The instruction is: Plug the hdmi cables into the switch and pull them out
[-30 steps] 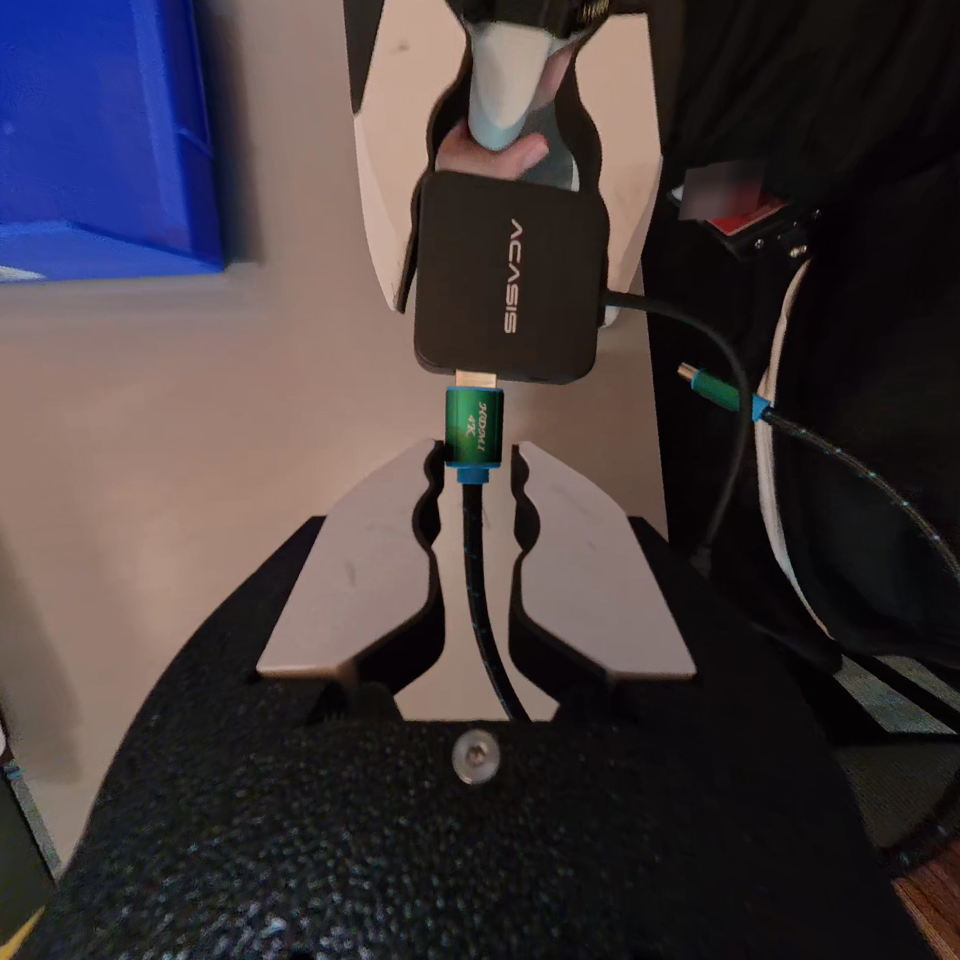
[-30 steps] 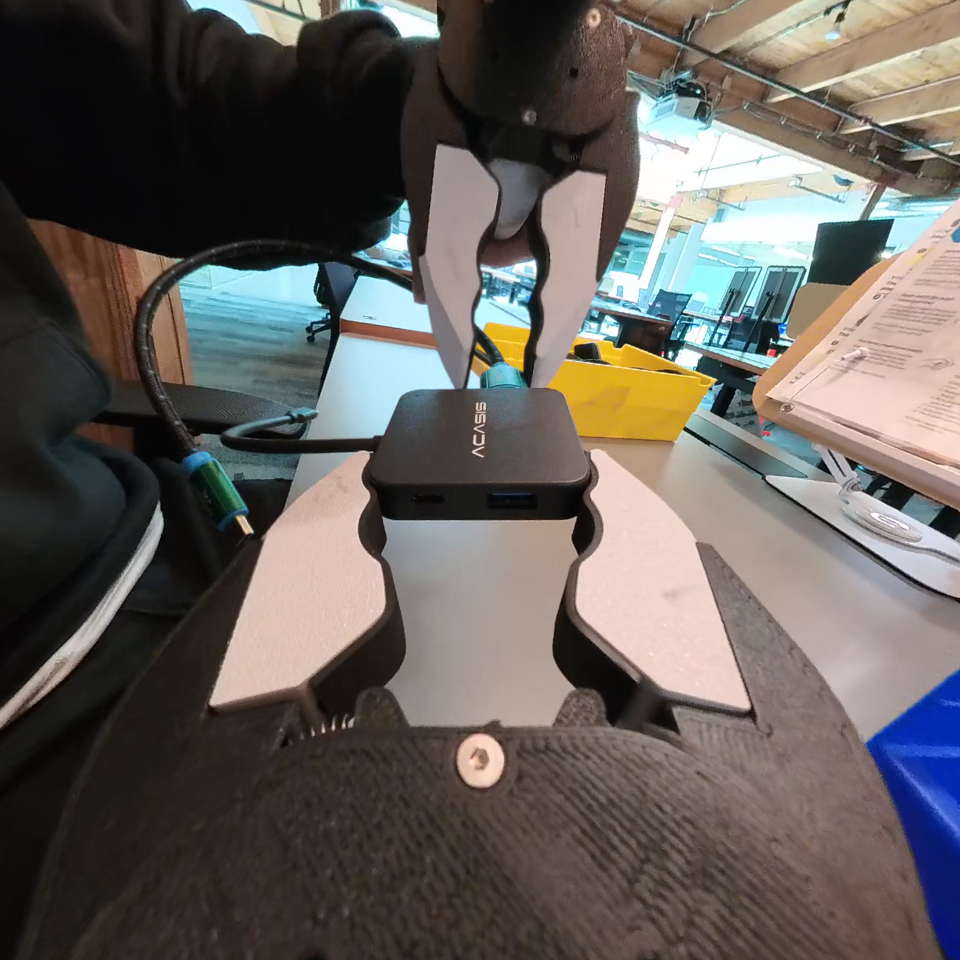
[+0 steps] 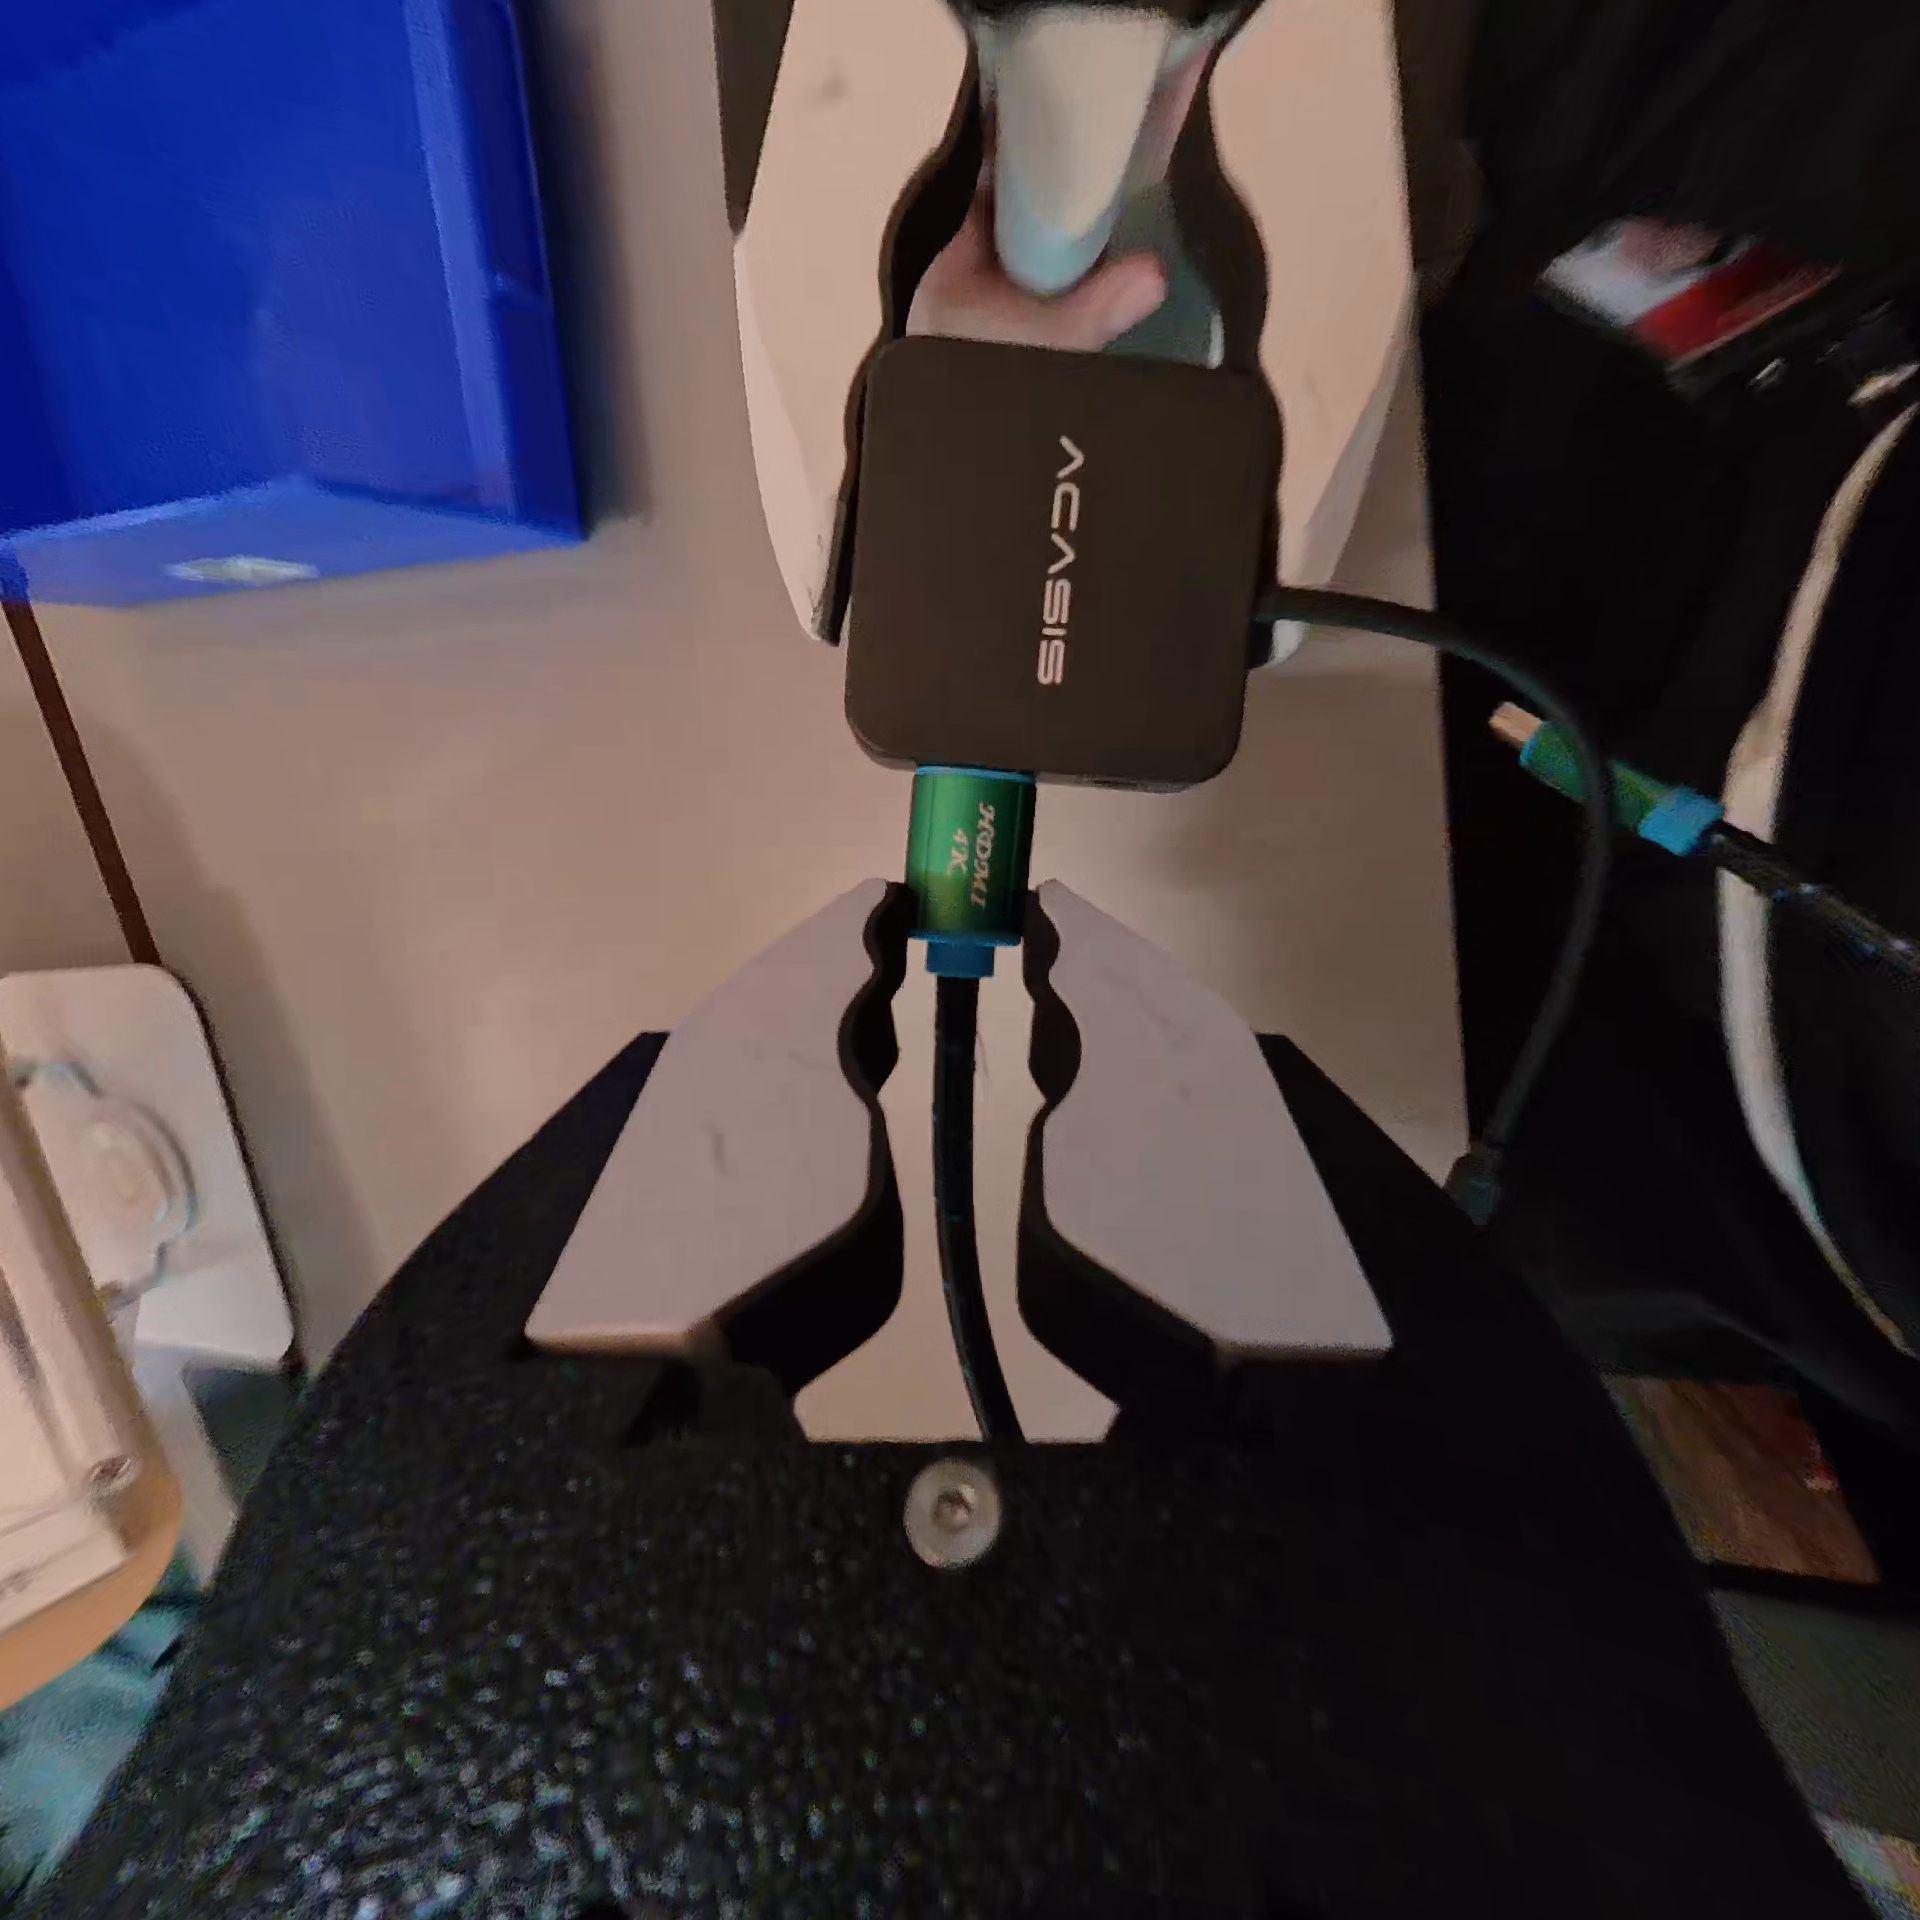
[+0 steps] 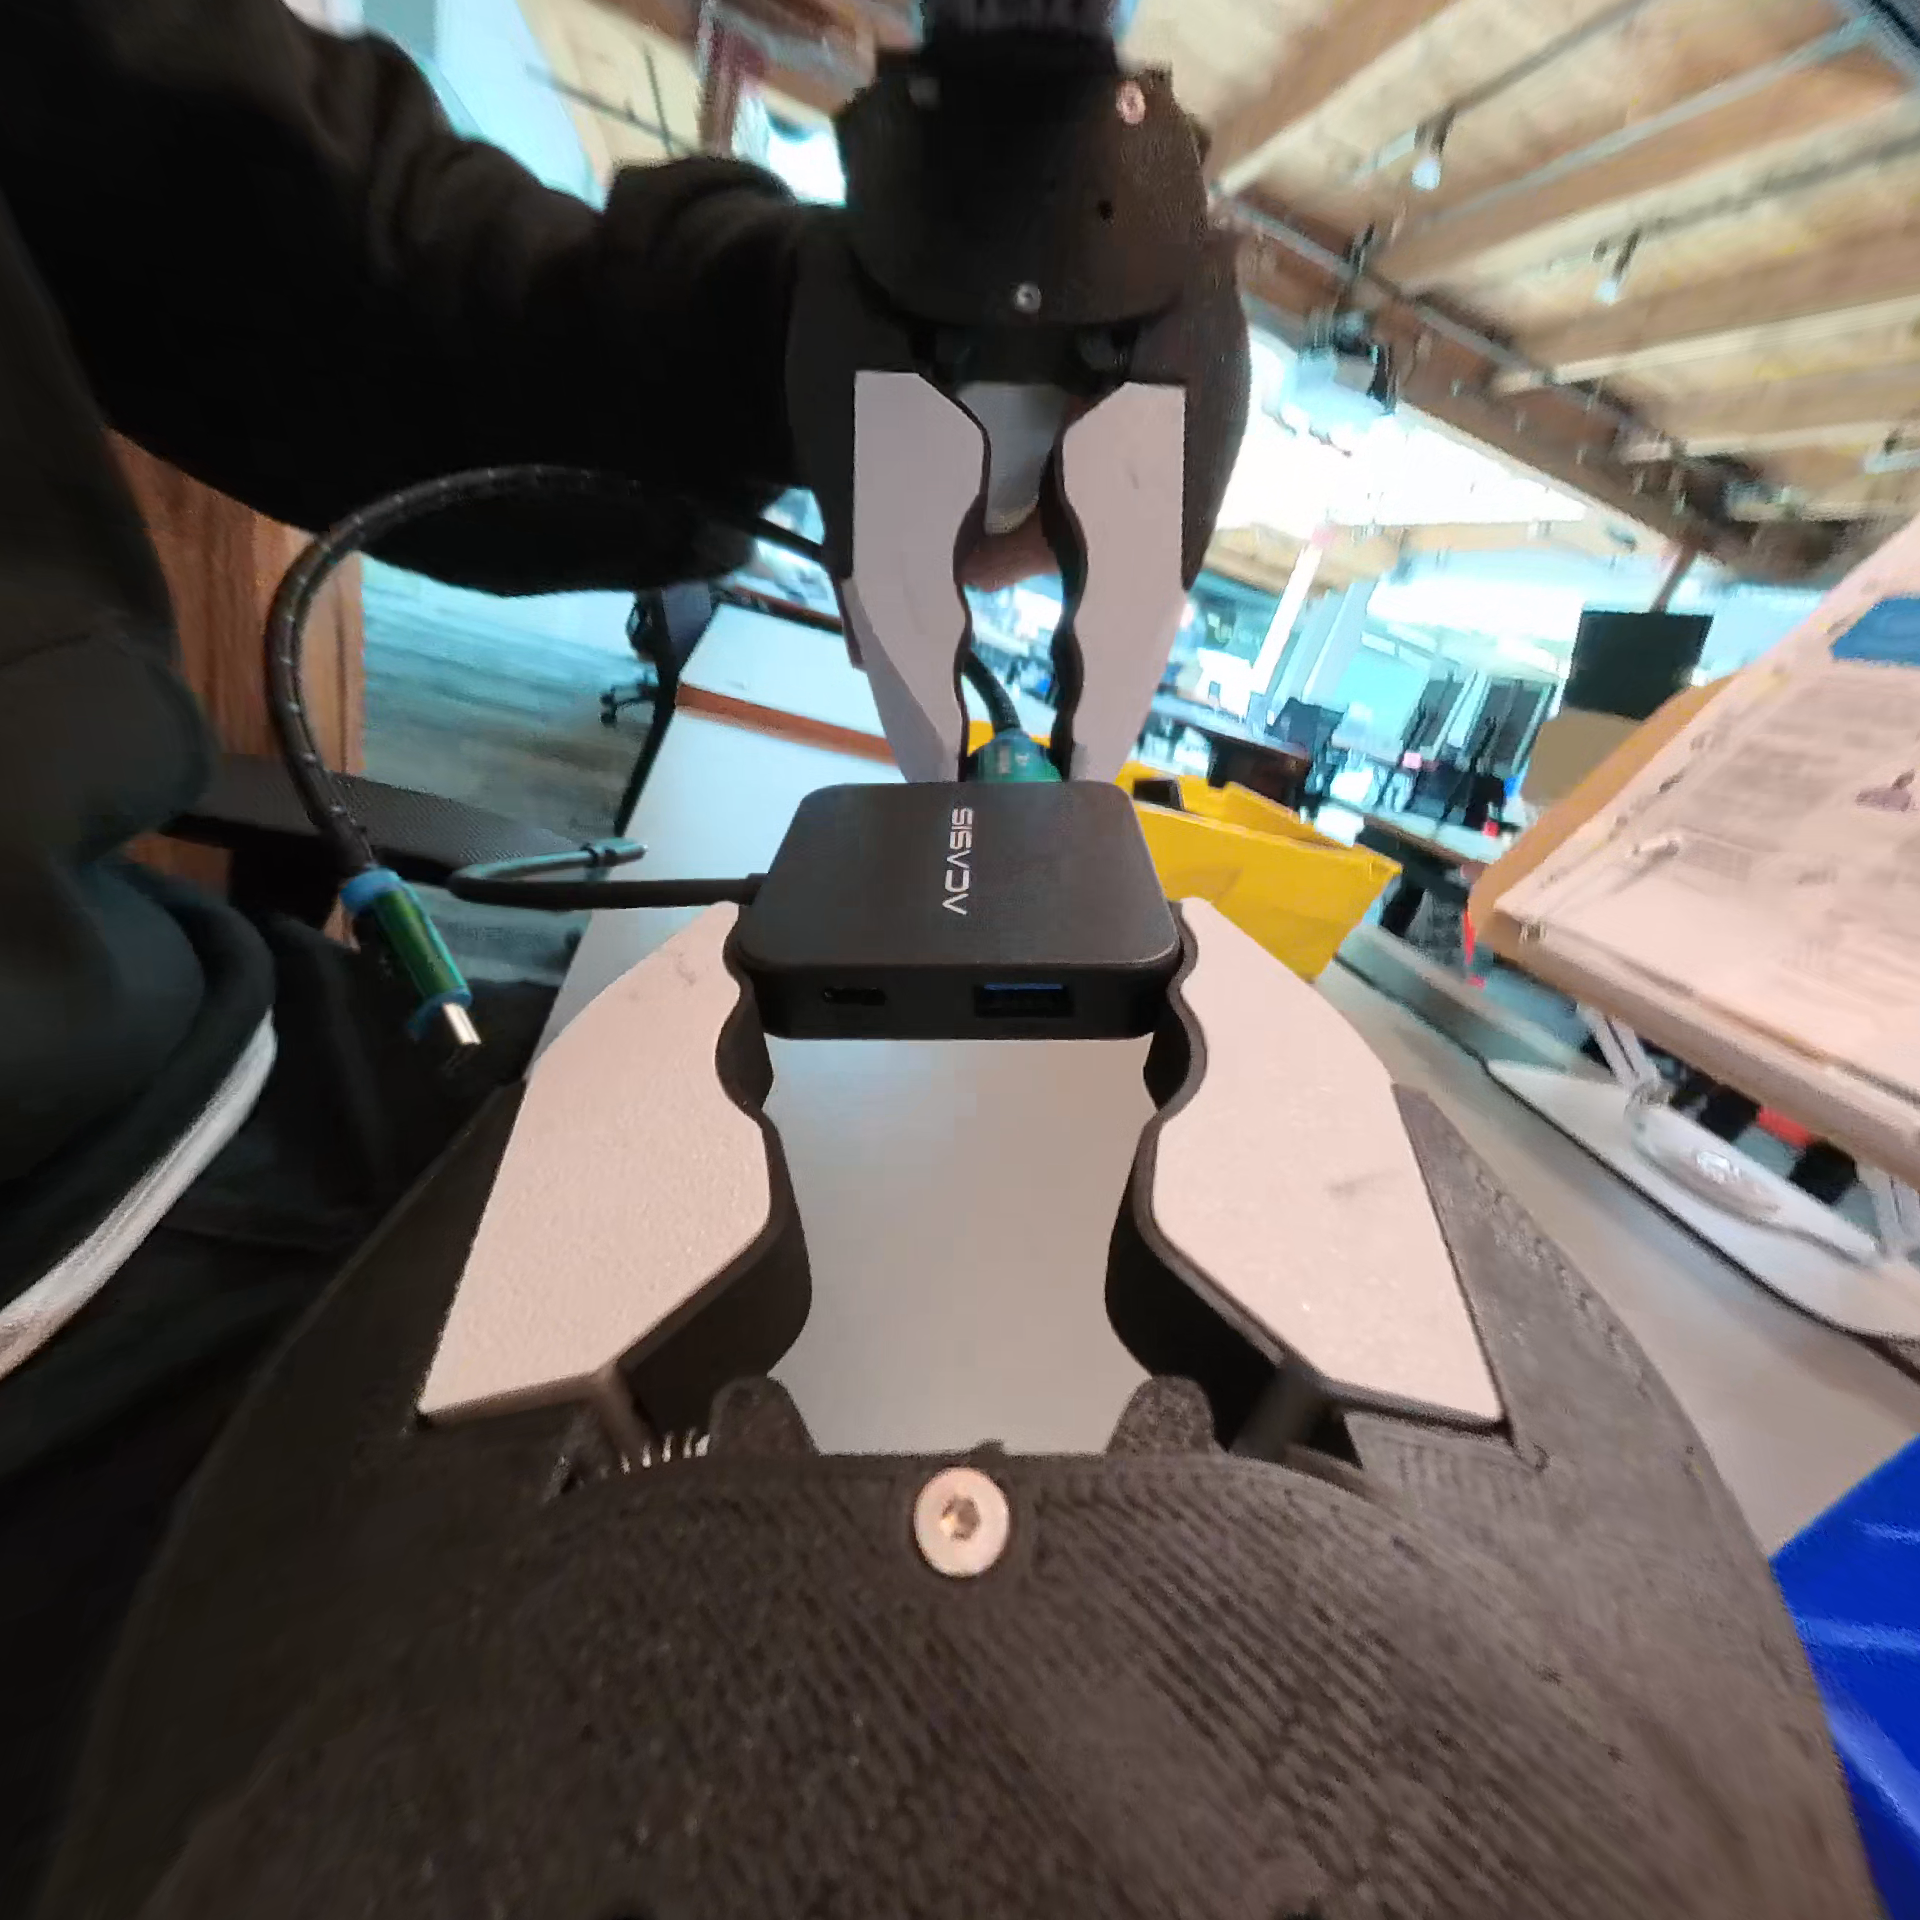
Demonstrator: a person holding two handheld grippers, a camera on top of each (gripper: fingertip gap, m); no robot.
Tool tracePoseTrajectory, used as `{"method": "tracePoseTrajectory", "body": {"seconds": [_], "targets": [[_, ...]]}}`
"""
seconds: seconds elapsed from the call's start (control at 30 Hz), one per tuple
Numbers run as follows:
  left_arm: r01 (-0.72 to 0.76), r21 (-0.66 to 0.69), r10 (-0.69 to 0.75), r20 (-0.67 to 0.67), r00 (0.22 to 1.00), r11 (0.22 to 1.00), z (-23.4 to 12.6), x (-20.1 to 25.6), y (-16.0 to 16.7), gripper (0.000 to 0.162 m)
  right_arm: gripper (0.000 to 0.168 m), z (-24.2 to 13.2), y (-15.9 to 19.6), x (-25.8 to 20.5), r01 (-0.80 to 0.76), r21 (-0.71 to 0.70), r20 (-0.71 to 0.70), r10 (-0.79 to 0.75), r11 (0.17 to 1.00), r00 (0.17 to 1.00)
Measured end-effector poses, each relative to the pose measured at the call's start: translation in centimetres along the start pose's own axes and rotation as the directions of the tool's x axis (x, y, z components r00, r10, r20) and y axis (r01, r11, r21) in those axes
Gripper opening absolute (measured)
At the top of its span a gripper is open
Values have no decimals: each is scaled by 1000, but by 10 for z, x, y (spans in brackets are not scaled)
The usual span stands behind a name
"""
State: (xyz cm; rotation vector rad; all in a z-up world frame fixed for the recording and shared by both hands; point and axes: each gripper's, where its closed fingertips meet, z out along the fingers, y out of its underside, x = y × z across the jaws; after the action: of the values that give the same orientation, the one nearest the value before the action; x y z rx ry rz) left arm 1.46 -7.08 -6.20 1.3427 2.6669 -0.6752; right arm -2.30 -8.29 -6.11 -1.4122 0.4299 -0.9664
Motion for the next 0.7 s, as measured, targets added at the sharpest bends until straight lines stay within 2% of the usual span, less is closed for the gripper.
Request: {"method": "tracePoseTrajectory", "body": {"seconds": [0.03, 0.1, 0.13, 0.23, 0.33, 0.4, 0.47, 0.57, 0.63, 0.7], "targets": [[21, 45, -20, -21, 1000, 999, -6, 1, -7, 21, 73, -2, -5, 1, 7, 42, -3, -7, 999, 1000], [73, 156, -70, -25, 997, 985, -27, -4, -25, 22, 73, -3, -20, 6, 35, 121, -45, -30, 992, 999], [91, 218, -94, 4, 996, 972, -44, -12, -32, 24, 73, -3, -22, 8, 59, 115, -66, -52, 992, 997], [110, 441, -221, 210, 952, 891, -113, -47, -40, 31, 72, -10, -23, 15, 128, 62, -125, -120, 990, 985], [151, 592, -398, 313, 862, 792, -162, -66, -8, 34, 72, -23, -28, 31, 182, 8, -233, -176, 983, 957], [213, 594, -487, 349, 801, 776, -162, -68, 34, 39, 72, -39, -36, 52, 224, -52, -377, -227, 973, 898], [298, 572, -545, 326, 773, 764, -141, -56, 75, 41, 73, -66, -49, 80, 268, -146, -570, -303, 952, 764], [395, 560, -602, 247, 759, 728, -101, -22, 115, 41, 73, -127, -70, 114, 242, -346, -794, -421, 906, 439], [426, 536, -600, 200, 774, 729, -75, 3, 131, 41, 72, -164, -81, 127, 184, -544, -784, -574, 818, 235], [450, 480, -588, 183, 788, 753, -53, 24, 147, 41, 72, -189, -88, 140, 78, -720, -682, -723, 690, 109]]}}
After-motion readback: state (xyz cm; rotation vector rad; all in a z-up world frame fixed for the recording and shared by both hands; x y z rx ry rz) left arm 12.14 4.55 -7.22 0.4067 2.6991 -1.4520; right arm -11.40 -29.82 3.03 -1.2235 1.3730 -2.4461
